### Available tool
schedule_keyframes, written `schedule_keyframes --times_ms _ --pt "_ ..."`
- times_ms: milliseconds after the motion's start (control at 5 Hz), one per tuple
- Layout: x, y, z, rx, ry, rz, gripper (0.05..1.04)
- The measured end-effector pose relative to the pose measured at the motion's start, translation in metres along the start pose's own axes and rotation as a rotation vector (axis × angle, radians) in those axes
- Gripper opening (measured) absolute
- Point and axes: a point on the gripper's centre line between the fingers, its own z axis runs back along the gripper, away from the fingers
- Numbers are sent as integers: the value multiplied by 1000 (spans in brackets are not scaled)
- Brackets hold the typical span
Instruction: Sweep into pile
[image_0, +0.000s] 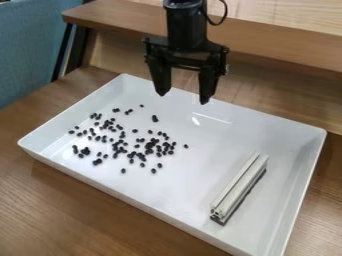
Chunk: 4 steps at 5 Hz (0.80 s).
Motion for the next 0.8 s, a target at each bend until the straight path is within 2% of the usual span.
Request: schedule_keyframes --times_ms 200,400,600,800 --pt "-1 0 -12 4 37 3 999" --pt "19 -25 -46 14 107 -33 999" --pt "20 -47 -52 1 85 -102 999" --pt "10 -61 -63 -9 88 -136 999"
